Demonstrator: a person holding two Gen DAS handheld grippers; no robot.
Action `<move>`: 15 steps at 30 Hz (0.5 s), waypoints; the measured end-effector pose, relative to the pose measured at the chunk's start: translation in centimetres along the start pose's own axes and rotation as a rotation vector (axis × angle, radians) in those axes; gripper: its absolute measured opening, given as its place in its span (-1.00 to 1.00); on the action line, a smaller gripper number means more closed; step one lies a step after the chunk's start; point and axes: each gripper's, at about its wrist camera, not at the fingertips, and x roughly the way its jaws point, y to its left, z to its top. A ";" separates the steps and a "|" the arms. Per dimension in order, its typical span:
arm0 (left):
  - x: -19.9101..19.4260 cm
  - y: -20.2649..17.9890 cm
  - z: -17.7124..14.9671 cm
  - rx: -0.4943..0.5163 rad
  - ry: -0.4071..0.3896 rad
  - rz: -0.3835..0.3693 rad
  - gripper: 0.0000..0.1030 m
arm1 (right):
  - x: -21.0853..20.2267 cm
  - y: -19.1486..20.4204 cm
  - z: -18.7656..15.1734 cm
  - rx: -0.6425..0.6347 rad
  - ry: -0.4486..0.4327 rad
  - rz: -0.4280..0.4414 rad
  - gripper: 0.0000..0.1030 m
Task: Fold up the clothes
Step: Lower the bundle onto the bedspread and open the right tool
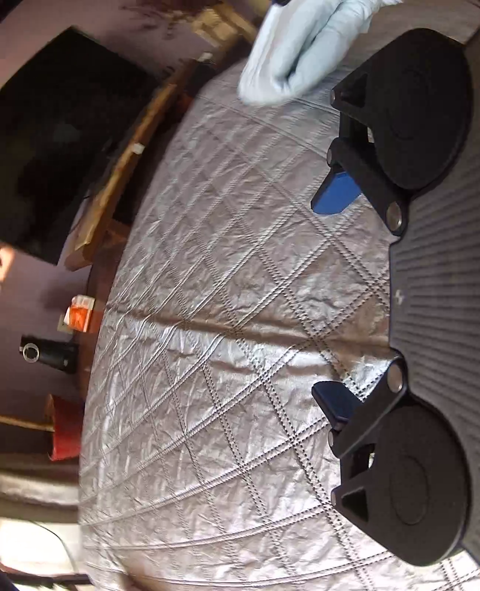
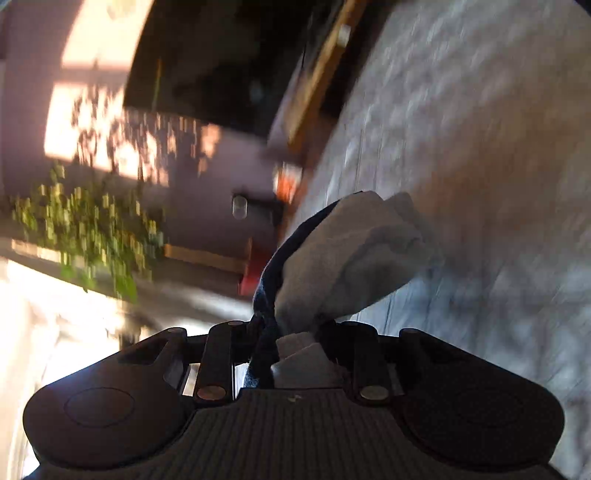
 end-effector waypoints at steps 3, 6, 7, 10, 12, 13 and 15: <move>0.2 0.0 -0.1 0.011 0.012 0.039 0.87 | -3.6 -1.7 3.0 0.026 -0.246 -0.035 -0.39; 0.3 -0.3 -0.2 0.019 0.015 0.043 0.86 | -4.9 -5.5 4.6 0.102 -0.393 -0.117 -0.37; 0.2 -0.4 -0.4 0.024 0.014 0.041 0.87 | -4.7 -6.9 5.0 0.140 -0.401 -0.166 -0.37; 0.3 -1.0 -0.6 0.042 0.015 0.036 0.87 | -3.7 -8.5 4.6 0.134 -0.385 -0.285 -0.35; 0.2 -1.4 -0.7 0.057 0.015 0.036 0.87 | -3.4 -7.9 4.4 0.086 -0.373 -0.348 -0.25; 0.2 -1.5 -0.8 0.064 0.015 0.036 0.87 | -3.4 -7.4 4.5 0.049 -0.363 -0.381 -0.16; 0.2 -1.7 -0.8 0.073 0.021 0.027 0.87 | -3.6 -6.3 4.6 -0.030 -0.345 -0.455 0.01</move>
